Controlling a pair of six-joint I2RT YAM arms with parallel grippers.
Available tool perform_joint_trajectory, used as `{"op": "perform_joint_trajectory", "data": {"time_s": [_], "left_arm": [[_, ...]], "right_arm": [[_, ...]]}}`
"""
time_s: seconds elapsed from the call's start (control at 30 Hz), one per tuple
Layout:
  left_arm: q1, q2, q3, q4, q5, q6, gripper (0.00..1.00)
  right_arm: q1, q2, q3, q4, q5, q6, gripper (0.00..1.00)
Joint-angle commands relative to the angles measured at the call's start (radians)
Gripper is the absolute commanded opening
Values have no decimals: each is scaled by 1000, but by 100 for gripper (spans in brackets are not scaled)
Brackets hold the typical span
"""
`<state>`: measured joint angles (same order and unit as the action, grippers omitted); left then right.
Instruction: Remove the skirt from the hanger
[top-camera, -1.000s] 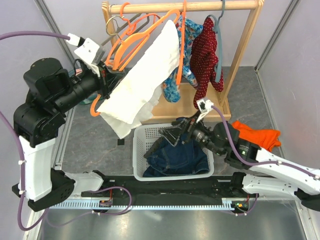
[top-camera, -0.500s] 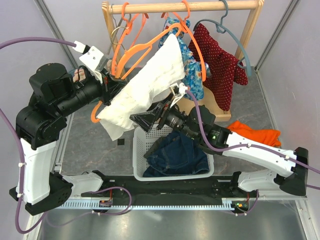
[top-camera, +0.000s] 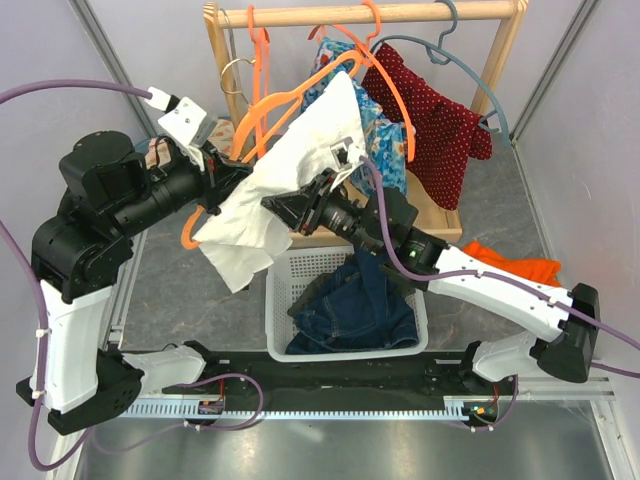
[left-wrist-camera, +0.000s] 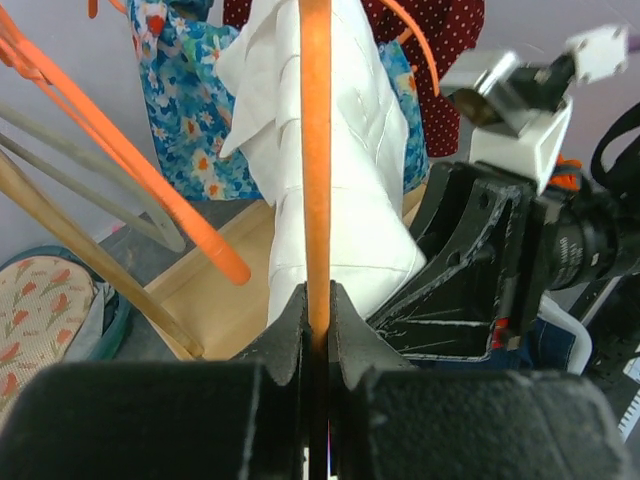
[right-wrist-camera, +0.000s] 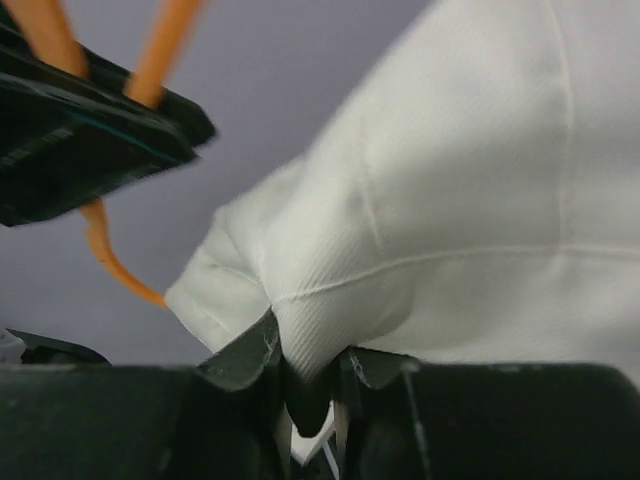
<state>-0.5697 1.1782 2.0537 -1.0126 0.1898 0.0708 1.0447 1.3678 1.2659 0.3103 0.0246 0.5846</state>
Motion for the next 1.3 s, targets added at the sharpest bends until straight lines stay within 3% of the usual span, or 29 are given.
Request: {"op": "perform_joint_trajectory", "data": {"time_s": [0.0,0.27,0.47,0.6,0.67,0.73,0.8,0.9,1.03,1.27], "left_arm": [[-2,-15,-79,103,-41,-6,2],[-2,34,-127,150,-167,11,2],[-2,61,-92,152,-199,-5,2],[-2,60,-89,152,-207,0,2],[-2,57,-93,151,-211,6,2],[-2,54,-93,151,-208,4,2],[-2,52,-84,149,-202,4,2],[-2,49,-73,147,-193,3,2],[-2,51,-66,146,-184,0,2],[-2,31,-64,140,-164,3,2]], "right_arm": [[-2,-29,142,-52,-107,-19,21],[3,-159,225,-229,-193,-34,19],[2,-260,288,-307,-141,-78,19],[3,-282,262,-344,-126,-80,9],[2,-300,253,-335,-129,-84,9],[2,-308,257,-381,-117,-91,20],[2,-299,228,-433,-117,-80,48],[2,-297,91,-395,-127,-16,67],[2,-285,-98,-252,-146,59,77],[2,-204,-151,-194,-146,83,82]]}}
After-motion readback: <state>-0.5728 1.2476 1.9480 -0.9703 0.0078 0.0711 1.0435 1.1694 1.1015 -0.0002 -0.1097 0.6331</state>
